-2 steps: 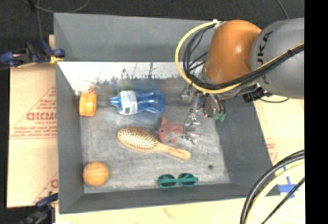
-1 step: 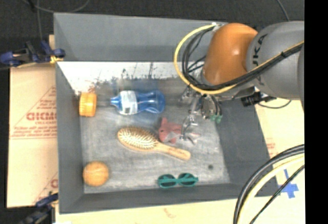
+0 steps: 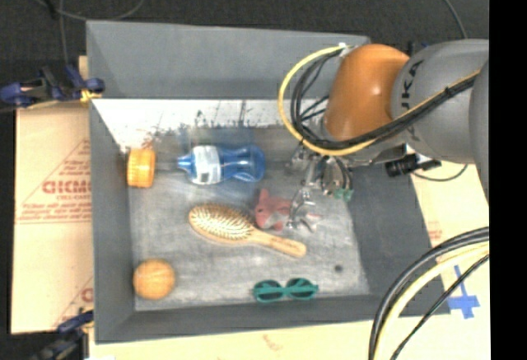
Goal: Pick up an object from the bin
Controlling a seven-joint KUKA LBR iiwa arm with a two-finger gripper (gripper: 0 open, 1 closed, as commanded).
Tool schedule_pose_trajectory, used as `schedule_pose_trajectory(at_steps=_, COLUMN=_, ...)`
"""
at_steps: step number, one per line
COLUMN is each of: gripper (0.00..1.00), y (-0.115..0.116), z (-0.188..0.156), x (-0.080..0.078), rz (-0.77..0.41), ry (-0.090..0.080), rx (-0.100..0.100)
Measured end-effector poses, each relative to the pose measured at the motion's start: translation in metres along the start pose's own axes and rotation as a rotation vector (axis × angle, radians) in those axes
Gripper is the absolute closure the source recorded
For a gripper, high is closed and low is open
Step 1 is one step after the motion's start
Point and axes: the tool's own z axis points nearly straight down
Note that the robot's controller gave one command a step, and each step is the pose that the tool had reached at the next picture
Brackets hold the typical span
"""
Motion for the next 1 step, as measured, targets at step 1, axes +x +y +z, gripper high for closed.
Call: schedule_pose_trajectory(at_steps=1, gripper=0.00, y=0.0010, z=0.0637, x=0.0024, rz=0.015, ry=-0.004, rx=0.000)
